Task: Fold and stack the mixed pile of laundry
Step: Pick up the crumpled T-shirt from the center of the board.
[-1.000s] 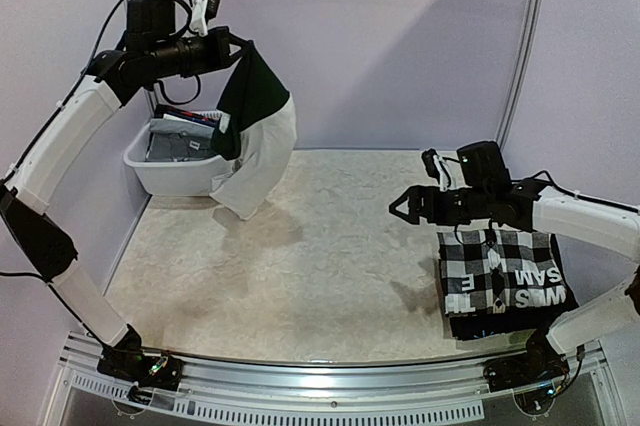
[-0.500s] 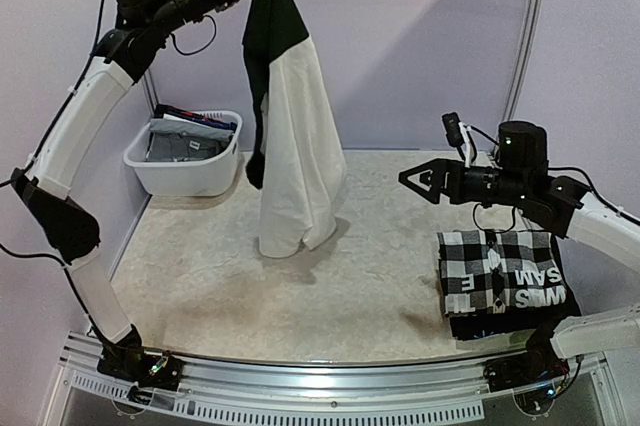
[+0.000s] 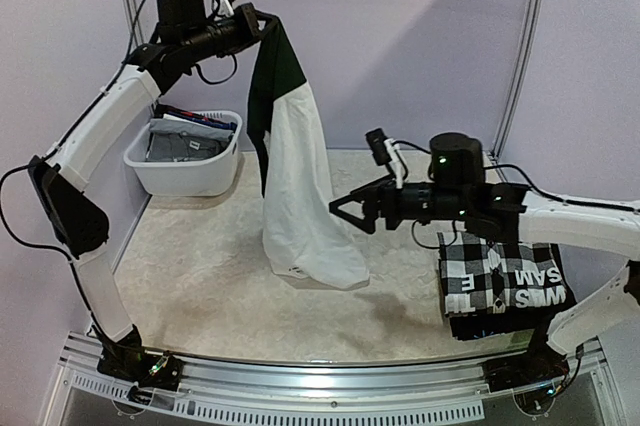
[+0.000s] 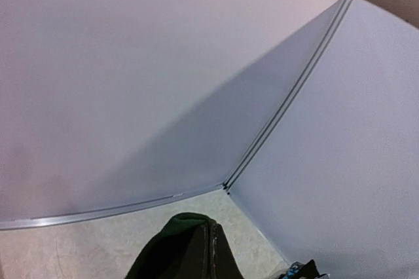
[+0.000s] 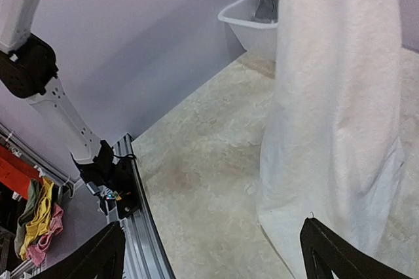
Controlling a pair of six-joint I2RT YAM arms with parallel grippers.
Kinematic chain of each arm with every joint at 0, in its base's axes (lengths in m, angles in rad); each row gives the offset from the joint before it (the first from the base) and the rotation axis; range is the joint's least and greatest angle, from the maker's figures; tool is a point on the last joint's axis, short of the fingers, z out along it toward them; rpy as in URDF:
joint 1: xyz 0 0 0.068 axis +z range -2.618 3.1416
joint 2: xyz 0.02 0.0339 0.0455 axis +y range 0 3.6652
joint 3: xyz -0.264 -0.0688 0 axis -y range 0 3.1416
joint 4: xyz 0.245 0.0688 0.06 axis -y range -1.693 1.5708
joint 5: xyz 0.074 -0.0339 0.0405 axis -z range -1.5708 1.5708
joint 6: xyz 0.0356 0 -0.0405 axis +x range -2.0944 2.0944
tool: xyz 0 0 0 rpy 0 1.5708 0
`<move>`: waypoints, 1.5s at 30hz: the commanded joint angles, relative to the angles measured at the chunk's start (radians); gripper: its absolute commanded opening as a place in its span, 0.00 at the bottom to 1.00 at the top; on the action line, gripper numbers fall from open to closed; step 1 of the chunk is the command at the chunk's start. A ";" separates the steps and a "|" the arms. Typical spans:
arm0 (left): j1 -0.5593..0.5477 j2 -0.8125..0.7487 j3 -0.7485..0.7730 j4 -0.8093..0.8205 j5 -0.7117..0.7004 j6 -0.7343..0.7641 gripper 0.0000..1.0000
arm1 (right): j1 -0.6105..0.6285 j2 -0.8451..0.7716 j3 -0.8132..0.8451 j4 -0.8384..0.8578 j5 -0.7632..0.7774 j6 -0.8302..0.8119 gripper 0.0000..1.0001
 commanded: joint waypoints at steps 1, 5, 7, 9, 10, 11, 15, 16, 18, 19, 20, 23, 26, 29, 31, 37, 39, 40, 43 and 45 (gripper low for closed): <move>-0.012 -0.005 -0.032 -0.055 -0.062 0.059 0.00 | 0.091 0.187 0.070 0.104 0.142 0.000 0.93; -0.012 -0.048 -0.113 -0.063 -0.104 0.107 0.00 | 0.146 0.354 0.160 0.129 0.223 0.017 0.91; -0.012 -0.063 -0.133 -0.087 -0.133 0.135 0.00 | 0.160 0.428 0.207 0.135 0.254 0.033 0.90; -0.010 -0.074 -0.147 -0.113 -0.157 0.156 0.00 | 0.171 0.517 0.251 0.133 0.301 0.046 0.89; -0.010 -0.081 -0.157 -0.119 -0.164 0.165 0.00 | 0.176 0.544 0.273 0.131 0.324 0.054 0.89; -0.010 -0.089 -0.170 -0.124 -0.172 0.174 0.00 | 0.181 0.587 0.296 0.122 0.338 0.060 0.89; -0.009 -0.130 -0.221 -0.135 -0.205 0.213 0.00 | 0.209 0.698 0.390 0.046 0.433 0.059 0.88; -0.008 -0.139 -0.230 -0.140 -0.240 0.223 0.00 | 0.216 0.719 0.406 0.022 0.453 0.057 0.88; -0.006 -0.150 -0.246 -0.151 -0.268 0.235 0.00 | 0.227 0.748 0.426 -0.015 0.477 0.057 0.88; -0.005 -0.154 -0.252 -0.151 -0.277 0.239 0.00 | 0.232 0.755 0.430 -0.033 0.481 0.058 0.87; -0.003 -0.158 -0.260 -0.153 -0.284 0.241 0.00 | 0.238 0.759 0.430 -0.063 0.499 0.061 0.87; -0.003 -0.174 -0.290 -0.155 -0.303 0.242 0.00 | 0.248 0.712 0.387 -0.193 0.608 0.079 0.87; -0.004 -0.201 -0.351 -0.141 -0.307 0.237 0.00 | 0.248 0.587 0.283 -0.329 0.692 0.125 0.87; -0.003 -0.224 -0.404 -0.132 -0.310 0.217 0.00 | 0.248 0.452 0.193 -0.440 0.727 0.167 0.88; -0.003 -0.234 -0.428 -0.134 -0.310 0.200 0.00 | 0.247 0.412 0.180 -0.511 0.686 0.185 0.88; -0.003 -0.249 -0.444 -0.124 -0.294 0.181 0.00 | 0.251 0.421 0.126 -0.276 0.372 0.152 0.80; -0.003 -0.253 -0.445 -0.136 -0.312 0.186 0.00 | 0.264 0.467 0.173 -0.240 0.356 0.135 0.74; -0.003 -0.255 -0.447 -0.139 -0.321 0.190 0.00 | 0.273 0.484 0.206 -0.235 0.356 0.124 0.72; -0.001 -0.265 -0.455 -0.148 -0.343 0.202 0.00 | 0.308 0.561 0.317 -0.241 0.309 0.066 0.66; -0.001 -0.271 -0.462 -0.152 -0.350 0.208 0.00 | 0.325 0.605 0.392 -0.263 0.302 0.039 0.63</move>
